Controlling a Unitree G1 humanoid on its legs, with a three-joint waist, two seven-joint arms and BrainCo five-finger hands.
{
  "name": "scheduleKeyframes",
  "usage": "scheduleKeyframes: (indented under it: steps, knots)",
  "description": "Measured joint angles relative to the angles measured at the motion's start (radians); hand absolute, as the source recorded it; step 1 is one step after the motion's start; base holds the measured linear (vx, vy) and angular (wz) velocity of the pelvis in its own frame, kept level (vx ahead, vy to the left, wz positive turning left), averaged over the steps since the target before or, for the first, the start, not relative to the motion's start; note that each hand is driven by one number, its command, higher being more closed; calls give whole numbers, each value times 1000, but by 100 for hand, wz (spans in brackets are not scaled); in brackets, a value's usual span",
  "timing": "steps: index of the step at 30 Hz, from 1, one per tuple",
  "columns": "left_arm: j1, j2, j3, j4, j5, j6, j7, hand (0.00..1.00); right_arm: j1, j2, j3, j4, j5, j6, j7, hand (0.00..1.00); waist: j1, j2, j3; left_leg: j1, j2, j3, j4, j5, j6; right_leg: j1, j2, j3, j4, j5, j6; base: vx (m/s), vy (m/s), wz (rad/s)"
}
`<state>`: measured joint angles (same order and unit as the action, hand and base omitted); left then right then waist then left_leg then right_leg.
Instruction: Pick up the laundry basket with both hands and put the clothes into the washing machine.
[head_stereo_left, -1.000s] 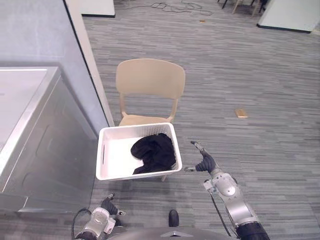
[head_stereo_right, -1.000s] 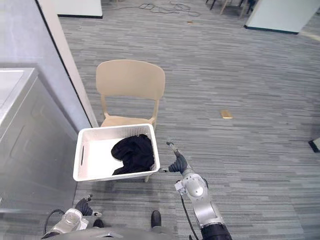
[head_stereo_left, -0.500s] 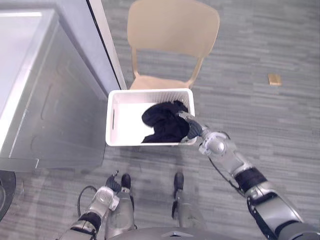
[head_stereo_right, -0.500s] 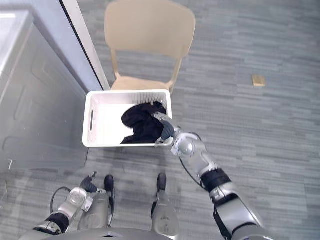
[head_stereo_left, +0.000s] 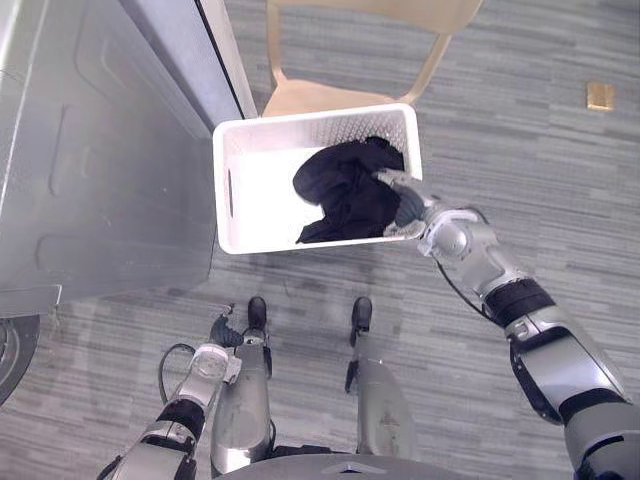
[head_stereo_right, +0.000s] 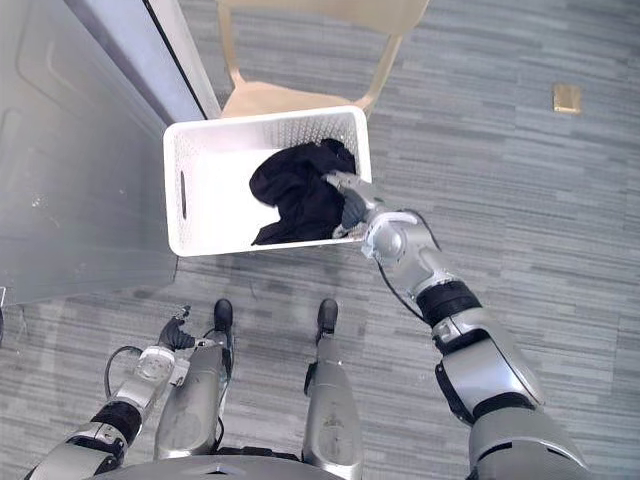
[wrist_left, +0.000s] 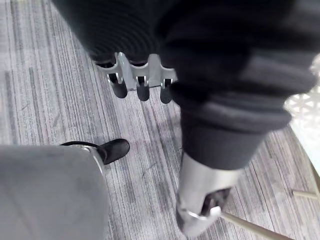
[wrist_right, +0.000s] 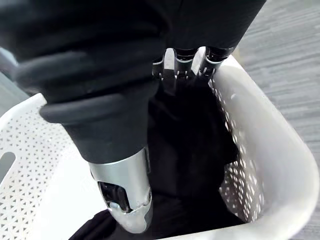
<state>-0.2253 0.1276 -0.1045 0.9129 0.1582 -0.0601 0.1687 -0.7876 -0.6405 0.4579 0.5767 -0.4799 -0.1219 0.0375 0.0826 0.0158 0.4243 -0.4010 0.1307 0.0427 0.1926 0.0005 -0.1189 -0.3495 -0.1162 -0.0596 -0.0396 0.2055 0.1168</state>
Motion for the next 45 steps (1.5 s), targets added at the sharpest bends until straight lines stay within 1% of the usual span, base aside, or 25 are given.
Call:
scheduleKeyframes:
  steps: [3, 7, 11, 13, 16, 20, 22, 25, 27, 29, 31, 35, 37, 40, 43, 45]
  knots:
    - [-8, -1, 22, 0, -20, -1, 6, 0, -24, 1, -13, 4, 1, 19, -12, 0, 4, -1, 19, -6, 0, 4, 0, 2, 1, -3, 1, 4, -12, 7, 1, -6, -4, -1]
    - [-19, -1, 40, -1, -35, -3, 13, 0, -25, 1, -41, -7, 3, 24, -26, 0, 6, -2, 19, -15, 0, 3, 0, 0, 2, -8, 1, 2, -16, 7, 1, 0, 0, 0]
    - [-21, -1, 64, -25, -39, -4, 24, 0, -34, 1, -41, -31, 7, 38, -28, 0, 5, -10, 24, -24, 0, 4, 0, 0, 2, -18, 1, 3, -16, 7, 0, 0, 0, 0]
    - [-21, -3, 66, -38, -38, -4, 26, 0, -13, 2, -81, -97, 12, 39, -30, 0, 3, -15, 27, -24, 0, 4, -1, 0, 2, -18, 1, 3, -16, 7, 0, 0, 0, 0]
    - [-21, -8, 68, -39, -38, -4, 26, 0, 27, 2, -127, -191, 21, 38, -40, 0, 2, -16, 27, -20, 0, 4, -2, 0, 3, -15, 1, 3, -16, 7, 0, 0, 0, 0]
    - [-18, -10, 85, -39, -36, -4, 26, 0, 77, 2, -129, -292, 21, 32, -40, 0, -3, -20, 25, 0, 0, 6, -6, 0, 3, 4, 1, 4, -18, 7, 0, -5, -4, -1]
    - [-17, -9, 93, -39, -35, -3, 25, 0, 82, 2, -129, -305, 21, 23, -39, 0, -4, -25, 22, 4, 0, 9, -7, 0, 3, 5, 2, 8, -18, 7, 0, -27, -14, -5]
    - [-14, -8, 104, -38, -33, -3, 23, 0, 90, 2, -129, -345, 22, 15, -38, 0, -8, -45, 15, 6, 0, 11, -10, 1, 3, 4, 2, 12, -18, 7, 1, -11, -5, -1]
    - [-3, -6, 104, -37, -18, -3, 22, 0, 103, 5, -127, -369, 27, 6, -38, 0, -9, -71, 0, 8, 1, 13, -15, 2, 3, 3, 2, 14, -19, 7, 1, 0, 0, 0]
    - [4, -5, 104, -37, -17, -3, 22, 0, 106, 5, -123, -369, 46, -2, -37, 0, -5, -90, -11, 13, 0, 13, -23, 4, 2, 3, 2, 15, -19, 7, 1, 0, 0, 0]
    - [9, -6, 104, -36, -17, -3, 21, 0, 104, 5, -118, -369, 52, -5, -36, 0, -2, -101, -18, 14, 0, 13, -24, 5, 2, 3, 2, 15, -20, 7, 1, 0, 0, 0]
    - [14, -4, 102, -30, -17, -2, 21, 0, 62, 5, -53, -351, 53, -5, -34, 0, 0, -103, -20, 9, -1, 10, -25, 9, 2, 0, 1, 13, -19, 8, 1, 0, 0, 0]
    - [14, -3, 91, -29, -17, -3, 21, 0, -19, 8, 17, -241, 53, -9, -32, 0, 2, -103, -20, -1, 0, 7, -21, 13, 2, -4, 1, 8, -19, 11, 0, -36, -14, 7]
    - [14, 0, 63, -29, -17, -3, 22, 0, -98, 14, 34, -98, 55, 1, -32, 0, 24, -102, -19, -25, -1, -4, -12, 17, 1, -23, 1, -1, -10, 12, -1, -31, -8, 9]
    - [14, 1, 62, -27, -18, -2, 22, 0, -141, 23, 35, -44, 62, 12, -35, 0, 29, -102, -19, -52, -1, -16, 3, 18, 1, -37, 2, -10, -8, 16, -4, -35, -8, 11]
    - [12, 2, 53, -27, -20, -2, 25, 0, -169, 45, 35, 9, 61, 21, -37, 0, 37, -97, -16, -58, -2, -17, 11, 17, 2, -40, 1, -10, -4, 16, -4, 0, 0, 0]
